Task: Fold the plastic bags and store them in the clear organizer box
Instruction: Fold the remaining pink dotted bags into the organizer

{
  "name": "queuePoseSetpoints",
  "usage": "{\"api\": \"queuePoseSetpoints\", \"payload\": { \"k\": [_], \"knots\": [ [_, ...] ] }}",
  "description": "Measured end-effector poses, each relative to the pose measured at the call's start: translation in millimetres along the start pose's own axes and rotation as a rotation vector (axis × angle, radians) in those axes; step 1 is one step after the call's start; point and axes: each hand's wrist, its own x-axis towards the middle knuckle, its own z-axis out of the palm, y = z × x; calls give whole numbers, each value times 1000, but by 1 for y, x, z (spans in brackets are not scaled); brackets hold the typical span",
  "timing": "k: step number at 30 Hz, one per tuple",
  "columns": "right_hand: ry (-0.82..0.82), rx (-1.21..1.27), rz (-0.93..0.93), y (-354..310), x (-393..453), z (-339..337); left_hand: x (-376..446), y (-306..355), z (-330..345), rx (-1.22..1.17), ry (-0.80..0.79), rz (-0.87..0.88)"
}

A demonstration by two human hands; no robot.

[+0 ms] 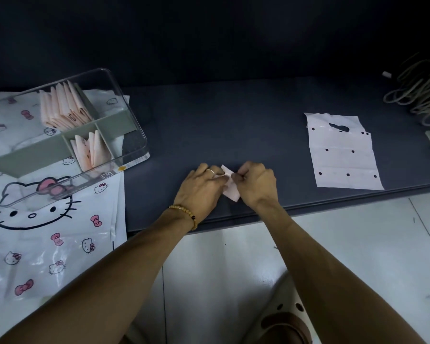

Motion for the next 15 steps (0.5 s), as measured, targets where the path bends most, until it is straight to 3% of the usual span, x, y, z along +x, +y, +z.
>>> {"api": "queuePoseSetpoints", "payload": {
  "k": [3,6,9,13,15],
  "knots": [
    [194,-7,-129,10,-9,-2,0,4,-1,-9,20,-9],
    [336,-191,-306,29,-32,-1,0,6,-3,6,7,-30],
    [262,-304,-418,48,-47,8,-1,6,-3,28,-15,-24],
    [186,-197,-337,43,-47,16,0,6,-7,24,-20,-16],
    [149,-258,-352,44,-43,20,0,6,-9,15,-7,-8]
  ]
}}
